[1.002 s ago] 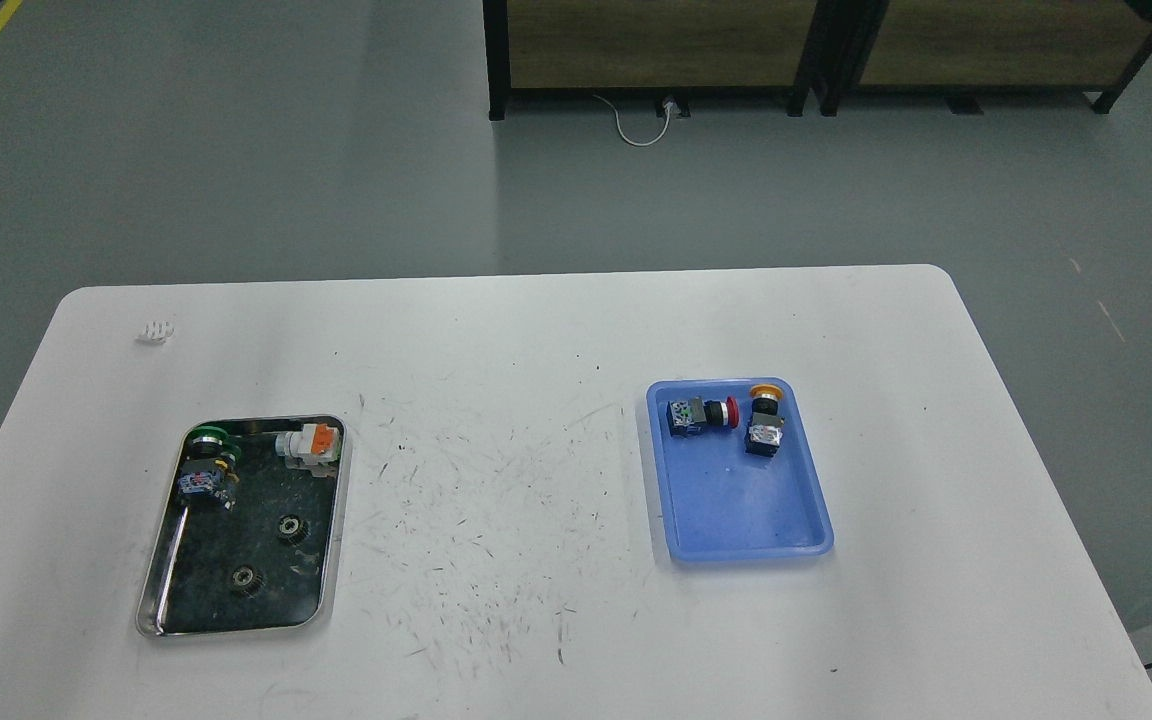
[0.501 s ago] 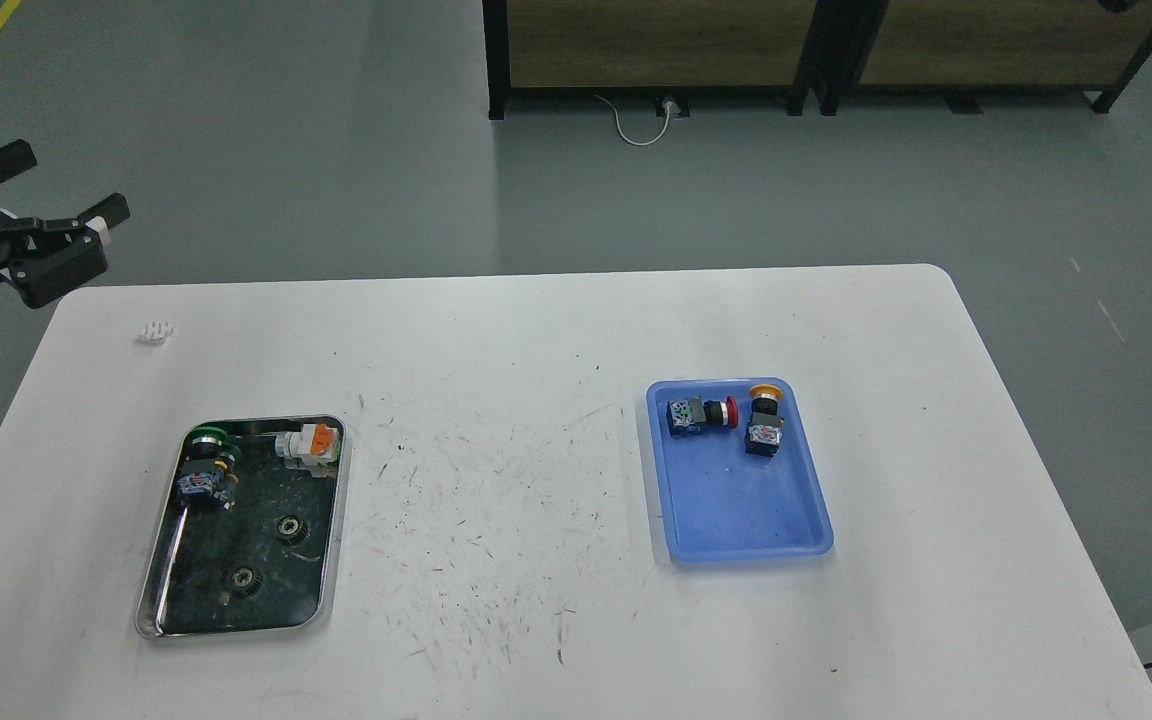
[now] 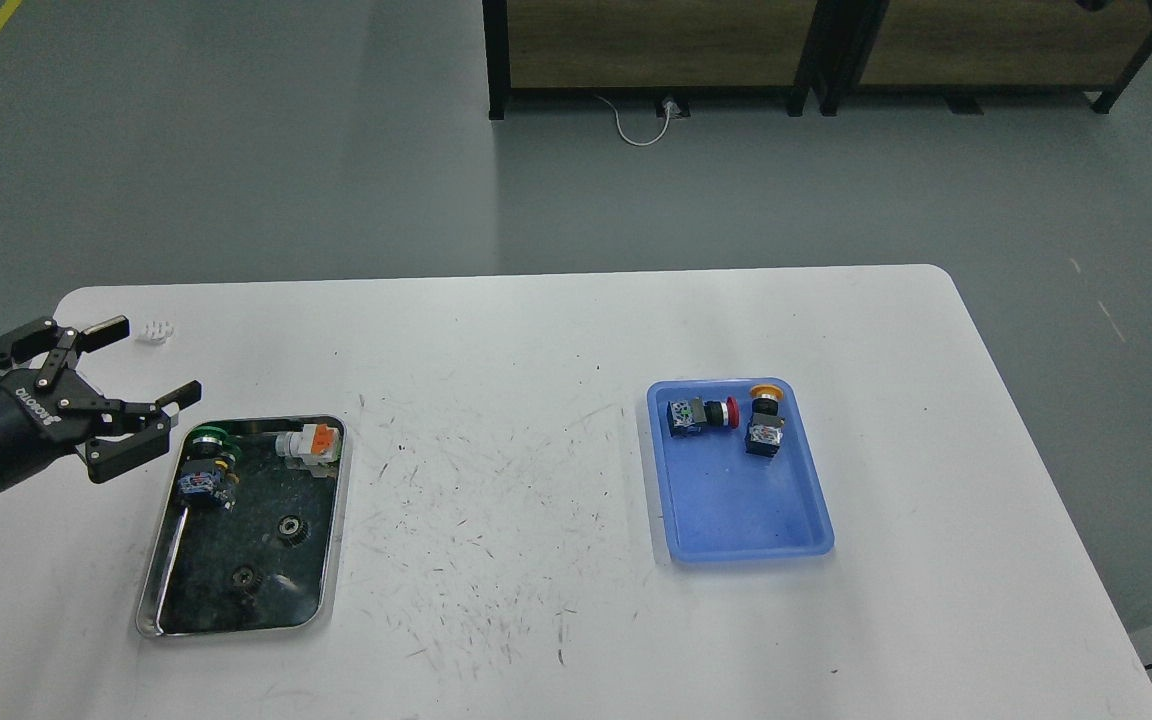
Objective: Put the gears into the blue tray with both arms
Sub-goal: 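Reach the left gripper down onto a black gear on the green board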
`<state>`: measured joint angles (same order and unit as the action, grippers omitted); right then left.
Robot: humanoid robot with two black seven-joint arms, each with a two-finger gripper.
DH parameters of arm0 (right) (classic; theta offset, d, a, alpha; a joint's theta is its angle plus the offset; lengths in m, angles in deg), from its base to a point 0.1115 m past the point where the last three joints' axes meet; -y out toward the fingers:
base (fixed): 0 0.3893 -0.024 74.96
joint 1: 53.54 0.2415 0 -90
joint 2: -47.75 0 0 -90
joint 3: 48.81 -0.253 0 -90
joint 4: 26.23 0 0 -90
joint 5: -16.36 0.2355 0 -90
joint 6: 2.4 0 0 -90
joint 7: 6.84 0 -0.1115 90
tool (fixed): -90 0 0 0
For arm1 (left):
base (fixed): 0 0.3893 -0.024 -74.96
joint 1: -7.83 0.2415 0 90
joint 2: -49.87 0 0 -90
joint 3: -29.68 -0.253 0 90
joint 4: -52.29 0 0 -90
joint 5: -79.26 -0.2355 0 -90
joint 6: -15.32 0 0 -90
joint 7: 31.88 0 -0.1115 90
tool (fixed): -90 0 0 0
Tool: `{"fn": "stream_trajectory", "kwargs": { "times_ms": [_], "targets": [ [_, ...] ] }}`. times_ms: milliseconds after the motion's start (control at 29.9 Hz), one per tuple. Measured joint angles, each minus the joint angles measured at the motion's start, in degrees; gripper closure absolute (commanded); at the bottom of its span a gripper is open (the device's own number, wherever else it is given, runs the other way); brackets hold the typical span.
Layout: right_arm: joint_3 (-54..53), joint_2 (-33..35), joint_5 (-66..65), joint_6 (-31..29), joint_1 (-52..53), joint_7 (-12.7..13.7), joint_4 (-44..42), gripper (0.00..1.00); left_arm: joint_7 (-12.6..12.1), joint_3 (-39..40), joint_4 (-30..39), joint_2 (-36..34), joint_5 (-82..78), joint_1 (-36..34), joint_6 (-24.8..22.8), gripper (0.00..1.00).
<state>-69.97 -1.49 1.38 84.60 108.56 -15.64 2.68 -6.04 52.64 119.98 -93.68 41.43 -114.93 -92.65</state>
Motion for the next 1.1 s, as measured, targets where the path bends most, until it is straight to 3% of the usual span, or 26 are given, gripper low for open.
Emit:
{"fn": "stream_trajectory", "kwargs": {
  "times_ms": [334, 702, 1102],
  "targets": [
    [0.2, -1.4, -1.4, 0.0, -0.5, 0.0, -1.9, 0.0, -0.2, -0.3, 4.9, 3.6, -4.9, 8.9, 9.4, 0.02],
    [0.2, -2.7, -2.1, 0.1, -0.2, 0.0, -2.8, 0.0, 0.5, -6.6, 4.6, 10.3, -5.7, 11.7, 19.6, 0.02],
    [0.2, -2.7, -2.2, 0.1, -0.3, 0.0, -2.8, 0.0, 0.5, -7.6, 1.3, 12.7, -1.0, 14.3, 20.9, 0.03]
  ]
}}
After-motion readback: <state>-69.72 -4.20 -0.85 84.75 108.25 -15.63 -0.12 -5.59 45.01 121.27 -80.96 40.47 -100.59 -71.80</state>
